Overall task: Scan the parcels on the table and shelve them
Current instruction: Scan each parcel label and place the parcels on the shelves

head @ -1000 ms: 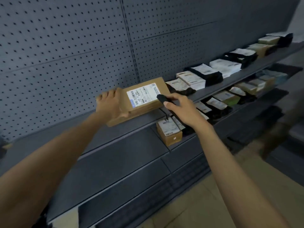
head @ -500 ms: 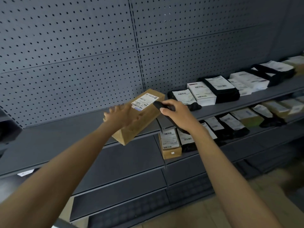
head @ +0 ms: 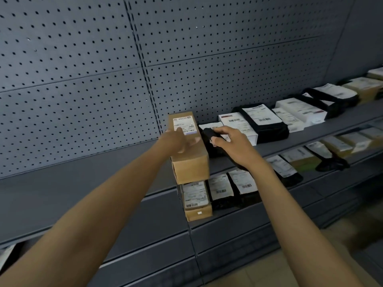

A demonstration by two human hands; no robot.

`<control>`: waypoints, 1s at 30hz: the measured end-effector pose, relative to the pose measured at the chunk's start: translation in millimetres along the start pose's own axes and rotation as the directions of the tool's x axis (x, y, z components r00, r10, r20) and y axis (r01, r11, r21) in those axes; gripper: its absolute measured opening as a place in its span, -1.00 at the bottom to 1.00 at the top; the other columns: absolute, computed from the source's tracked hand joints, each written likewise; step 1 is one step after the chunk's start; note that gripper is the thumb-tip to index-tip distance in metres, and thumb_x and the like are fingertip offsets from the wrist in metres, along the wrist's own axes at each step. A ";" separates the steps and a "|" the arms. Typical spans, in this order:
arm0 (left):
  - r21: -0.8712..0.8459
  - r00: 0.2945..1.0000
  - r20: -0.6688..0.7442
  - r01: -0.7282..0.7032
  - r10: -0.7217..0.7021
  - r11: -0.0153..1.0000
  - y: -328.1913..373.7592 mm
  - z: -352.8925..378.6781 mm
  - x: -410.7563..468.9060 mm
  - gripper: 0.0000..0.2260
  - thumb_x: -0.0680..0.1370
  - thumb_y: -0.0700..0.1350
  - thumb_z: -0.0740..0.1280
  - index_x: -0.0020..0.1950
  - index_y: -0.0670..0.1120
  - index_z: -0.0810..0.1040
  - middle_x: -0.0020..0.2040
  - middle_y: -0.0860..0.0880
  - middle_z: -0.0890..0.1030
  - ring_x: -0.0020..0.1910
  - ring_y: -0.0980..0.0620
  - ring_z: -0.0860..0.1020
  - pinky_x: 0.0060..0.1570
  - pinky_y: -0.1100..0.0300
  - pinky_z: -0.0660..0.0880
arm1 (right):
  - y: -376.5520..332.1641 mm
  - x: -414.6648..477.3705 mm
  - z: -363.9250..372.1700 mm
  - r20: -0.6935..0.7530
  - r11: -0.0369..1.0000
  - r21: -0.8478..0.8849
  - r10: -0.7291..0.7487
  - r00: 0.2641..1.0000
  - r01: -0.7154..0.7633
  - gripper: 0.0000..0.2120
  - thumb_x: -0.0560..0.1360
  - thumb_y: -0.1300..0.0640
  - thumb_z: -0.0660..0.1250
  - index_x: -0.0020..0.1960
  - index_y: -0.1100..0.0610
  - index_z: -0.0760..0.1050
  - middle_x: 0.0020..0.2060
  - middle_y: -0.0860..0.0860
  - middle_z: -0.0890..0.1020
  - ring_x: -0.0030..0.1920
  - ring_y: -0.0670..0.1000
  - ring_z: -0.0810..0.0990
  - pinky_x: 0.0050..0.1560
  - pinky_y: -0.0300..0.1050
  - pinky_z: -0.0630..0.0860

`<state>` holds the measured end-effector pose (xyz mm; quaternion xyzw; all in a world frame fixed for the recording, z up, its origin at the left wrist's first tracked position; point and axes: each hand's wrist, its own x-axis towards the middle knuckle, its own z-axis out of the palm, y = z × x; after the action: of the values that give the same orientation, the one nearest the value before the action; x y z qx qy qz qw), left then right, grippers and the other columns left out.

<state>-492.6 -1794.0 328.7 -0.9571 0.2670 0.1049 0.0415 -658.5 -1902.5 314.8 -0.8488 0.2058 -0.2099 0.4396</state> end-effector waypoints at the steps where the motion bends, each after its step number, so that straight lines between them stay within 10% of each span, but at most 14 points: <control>1: 0.036 1.000 -0.027 0.008 -0.007 0.999 -1.2 0.6 -3.6 -0.21 0.55 0.43 -0.01 0.59 -0.09 0.03 0.51 -0.27 0.20 0.35 -0.28 0.41 0.29 -0.11 0.42 | 3.7 0.0 -0.5 0.012 1.000 0.002 -0.002 1.000 0.002 -0.59 0.58 -0.03 0.35 0.39 0.05 0.49 0.32 -0.05 0.56 0.32 -0.02 0.51 0.39 0.04 0.40; 9: 0.117 0.980 -0.175 -0.077 0.097 0.990 -17.0 15.2 -56.9 -0.60 0.70 0.01 0.12 0.53 0.11 0.12 0.32 -0.19 0.37 0.29 -0.23 0.44 0.21 -0.17 0.46 | 8.2 -25.7 -14.7 0.095 0.998 0.014 -0.069 0.993 0.068 -0.65 0.59 0.00 0.32 0.36 0.04 0.50 0.25 -0.06 0.58 0.17 0.00 0.57 0.21 -0.06 0.46; 14: -0.019 0.952 -0.304 0.017 -0.022 1.000 -18.3 36.8 -112.6 -0.51 0.64 0.27 0.03 0.45 0.02 0.31 0.32 -0.13 0.44 0.25 -0.24 0.48 0.01 -0.07 0.44 | 4.1 -57.6 -29.0 0.117 0.984 0.019 -0.176 0.977 0.175 -0.65 0.61 0.01 0.31 0.37 0.05 0.49 0.20 -0.07 0.56 0.14 -0.08 0.49 0.11 -0.14 0.39; 18: -0.030 0.911 -0.408 0.050 -0.058 0.998 -25.2 62.9 -169.8 -0.57 0.64 0.11 0.15 0.50 0.04 0.27 0.36 -0.10 0.41 0.29 -0.21 0.43 0.04 -0.09 0.45 | 1.5 -95.9 -29.7 0.167 0.971 0.046 -0.240 0.956 0.236 -0.64 0.61 0.02 0.31 0.38 0.09 0.48 0.17 -0.01 0.58 0.08 -0.06 0.58 0.04 -0.30 0.44; 30: 0.022 0.814 -0.524 0.308 -0.251 0.951 -102.8 182.7 -349.3 -0.43 0.52 0.21 0.33 0.48 0.05 0.34 0.38 -0.07 0.41 0.33 -0.18 0.38 0.20 -0.10 0.35 | -17.8 -224.8 57.6 0.522 0.939 0.139 -0.338 0.783 0.314 -0.61 0.61 -0.02 0.31 0.41 0.05 0.46 0.30 0.00 0.56 0.25 0.04 0.53 0.19 -0.06 0.46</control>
<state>-763.6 -1506.0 230.9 -0.9751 0.1298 -0.1766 0.0342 -810.6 -1735.1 259.9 -0.8859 -0.0803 -0.0404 0.4551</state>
